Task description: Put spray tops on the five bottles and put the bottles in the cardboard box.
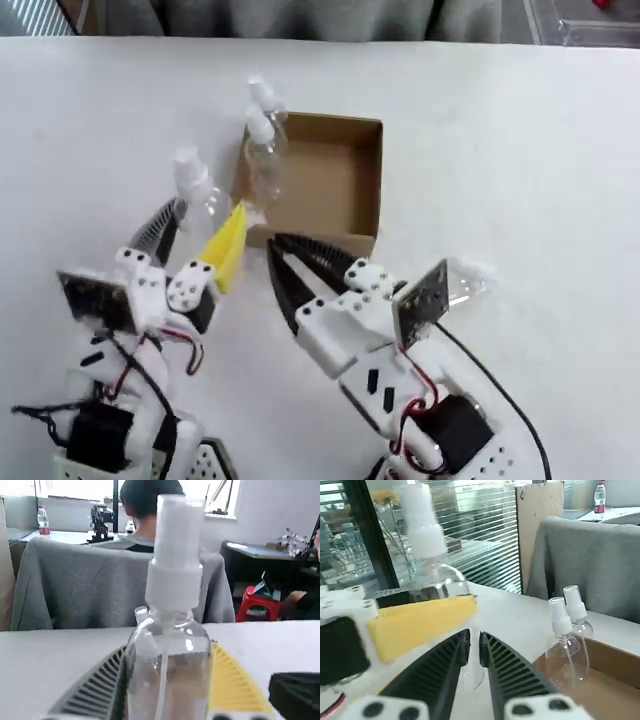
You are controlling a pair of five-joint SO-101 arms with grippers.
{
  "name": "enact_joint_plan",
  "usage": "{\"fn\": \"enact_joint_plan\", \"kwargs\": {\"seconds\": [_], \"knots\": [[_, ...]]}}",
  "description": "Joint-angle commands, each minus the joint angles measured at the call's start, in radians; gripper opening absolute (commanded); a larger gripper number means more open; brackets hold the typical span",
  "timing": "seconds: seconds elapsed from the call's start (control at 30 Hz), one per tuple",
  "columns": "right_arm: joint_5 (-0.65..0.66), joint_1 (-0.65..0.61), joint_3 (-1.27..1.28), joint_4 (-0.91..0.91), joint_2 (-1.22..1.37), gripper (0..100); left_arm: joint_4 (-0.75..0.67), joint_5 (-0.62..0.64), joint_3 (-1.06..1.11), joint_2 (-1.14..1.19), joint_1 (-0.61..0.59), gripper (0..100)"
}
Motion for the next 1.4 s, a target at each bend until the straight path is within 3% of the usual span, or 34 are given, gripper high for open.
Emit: {"fn": "enact_joint_plan", "kwargs": {"seconds": [0.0,0.17,0.37,0.77,1.07,1.37], "knots": [[-0.008,-0.035,0.068,-0.041,-0.091,1.5,-0.029,0.014,-0.130,0.131,-0.010,2],[-0.006,-0.124,0.189,-0.061,-0.206,1.5,-0.029,0.014,-0.221,0.200,0.008,2],[0.002,-0.206,0.310,-0.151,-0.200,1.5,-0.034,0.015,-0.290,0.326,0.140,2],[0.002,-0.203,0.351,-0.174,-0.200,1.5,-0.029,0.015,-0.397,0.470,0.300,2],[0.002,-0.022,0.439,-0.341,-0.194,1.5,0.037,0.015,-0.388,0.469,0.282,2],[0.002,-0.002,0.439,-0.338,-0.193,1.5,0.068,0.015,-0.397,0.469,0.280,2]]}}
